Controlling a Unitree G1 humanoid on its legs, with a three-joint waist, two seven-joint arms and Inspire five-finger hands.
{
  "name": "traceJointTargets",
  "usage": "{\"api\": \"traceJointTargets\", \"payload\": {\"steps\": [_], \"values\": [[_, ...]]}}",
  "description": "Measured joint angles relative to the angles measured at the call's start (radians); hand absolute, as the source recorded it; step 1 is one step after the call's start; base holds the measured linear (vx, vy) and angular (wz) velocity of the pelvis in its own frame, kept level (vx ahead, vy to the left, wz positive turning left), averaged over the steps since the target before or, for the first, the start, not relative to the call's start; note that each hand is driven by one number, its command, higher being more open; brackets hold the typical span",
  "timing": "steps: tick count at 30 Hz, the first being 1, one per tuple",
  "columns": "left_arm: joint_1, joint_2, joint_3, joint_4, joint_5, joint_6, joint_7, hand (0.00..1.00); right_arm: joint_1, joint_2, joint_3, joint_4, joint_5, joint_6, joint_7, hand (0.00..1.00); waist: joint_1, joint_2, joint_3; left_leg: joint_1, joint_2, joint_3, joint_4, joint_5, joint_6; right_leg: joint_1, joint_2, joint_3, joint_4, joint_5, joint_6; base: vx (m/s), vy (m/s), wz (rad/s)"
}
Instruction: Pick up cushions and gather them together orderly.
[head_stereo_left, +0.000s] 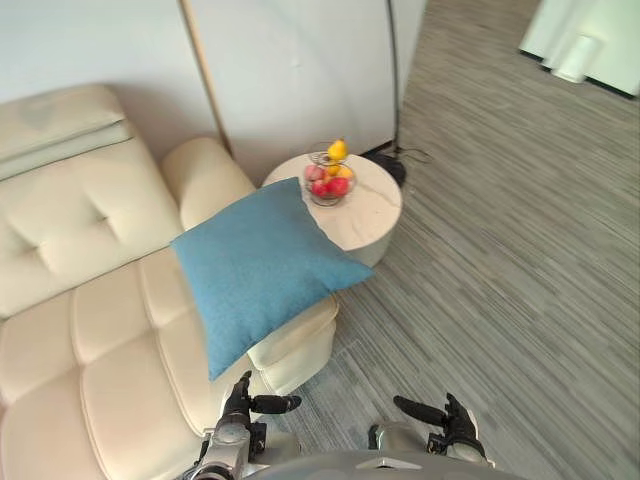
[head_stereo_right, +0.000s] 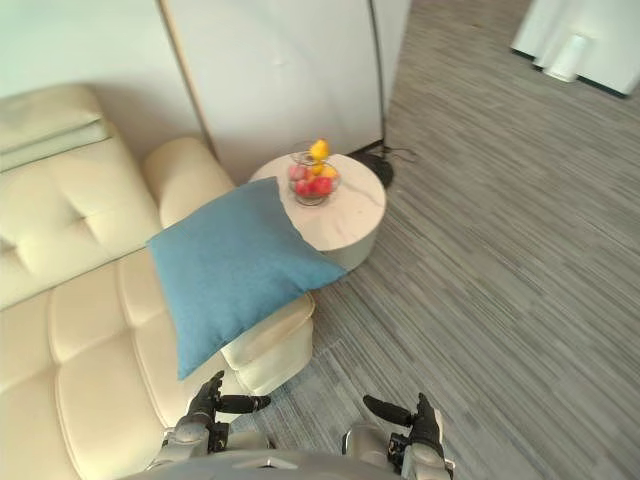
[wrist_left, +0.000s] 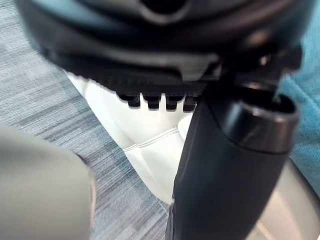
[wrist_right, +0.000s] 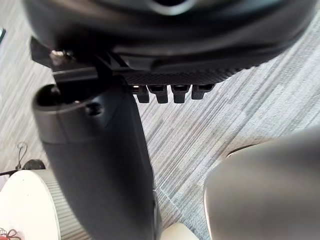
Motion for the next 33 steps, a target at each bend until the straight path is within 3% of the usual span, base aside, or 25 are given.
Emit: {"api": "traceJointTargets", "payload": {"steps": [1, 2, 5, 8, 11, 15, 24, 29, 33], "values": [[-0.001, 0.004, 0.008, -0.002, 0.001, 0.000, -0.001, 1.00, 0.006, 0.005, 0.004, 0.001, 0.009, -0.001, 0.000, 1.00, 0.000, -0.013, -0.005, -0.025, -0.008, -0.035, 0.031, -0.021, -0.026, 0.017, 0.016, 0.083, -0.100, 0.025, 0.017, 0.14, -0.409, 1.05], [-0.001, -0.015, 0.037, 0.002, 0.001, 0.000, 0.000, 1.00, 0.009, -0.002, -0.004, -0.001, 0.016, 0.002, 0.005, 1.00, 0.008, 0.000, -0.003, -0.036, 0.016, -0.063, 0.064, -0.042, -0.056, 0.029, 0.030, 0.030, -0.084, 0.042, 0.005, 0.17, -0.476, 1.11], [0.008, -0.033, 0.037, 0.001, 0.002, -0.001, -0.001, 1.00, 0.016, -0.011, -0.009, -0.009, 0.016, 0.003, 0.001, 1.00, 0.009, 0.028, -0.019, -0.035, 0.065, -0.069, 0.016, -0.018, -0.092, 0.042, 0.042, -0.067, -0.087, 0.013, -0.033, 0.15, -0.336, 0.83], [0.003, -0.037, 0.036, -0.001, 0.002, -0.001, -0.001, 1.00, 0.020, -0.012, -0.004, -0.009, 0.017, 0.003, 0.001, 1.00, 0.009, 0.034, -0.021, -0.048, 0.106, -0.082, -0.028, 0.027, -0.120, 0.084, 0.050, -0.184, -0.127, 0.007, -0.047, 0.11, -0.295, 1.09], [0.005, -0.037, 0.036, -0.017, 0.002, -0.001, -0.001, 1.00, 0.021, -0.008, 0.000, -0.010, 0.017, 0.003, 0.001, 1.00, 0.010, 0.032, -0.020, -0.061, 0.118, -0.072, -0.028, 0.053, -0.124, 0.134, 0.049, -0.254, -0.161, 0.010, -0.052, 0.05, -0.135, 0.77], [0.006, -0.039, 0.032, -0.030, 0.002, -0.001, 0.000, 1.00, 0.020, 0.014, 0.000, -0.049, 0.024, 0.001, -0.004, 1.00, 0.006, 0.017, -0.019, -0.077, 0.133, 0.155, -0.045, 0.098, -0.089, 0.153, 0.007, -0.311, -0.190, 0.014, -0.055, 0.00, -0.005, 0.52], [0.021, -0.021, 0.014, -0.030, 0.001, 0.000, 0.016, 1.00, 0.056, 0.045, 0.000, -0.168, 0.053, 0.003, -0.029, 1.00, -0.001, 0.001, -0.039, -0.036, 0.078, 0.157, -0.211, 0.212, -0.067, 0.188, -0.029, -0.332, -0.298, 0.080, -0.019, -0.04, 0.078, 0.14], [0.061, -0.001, 0.018, -0.038, -0.008, 0.002, 0.024, 1.00, 0.131, 0.026, -0.015, -0.442, 0.049, 0.008, -0.047, 1.00, -0.012, 0.001, -0.068, 0.019, 0.058, 0.163, -0.331, 0.265, -0.058, 0.212, -0.036, -0.335, -0.341, 0.105, -0.002, -0.03, 0.057, 0.03], [0.116, 0.012, 0.031, -0.146, -0.029, 0.006, 0.023, 1.00, 0.135, -0.009, -0.050, -0.623, 0.030, 0.008, -0.046, 1.00, -0.013, 0.000, -0.077, 0.037, 0.053, 0.171, -0.374, 0.279, -0.054, 0.219, -0.036, -0.330, -0.367, 0.115, 0.005, 0.01, 0.035, -0.02]]}}
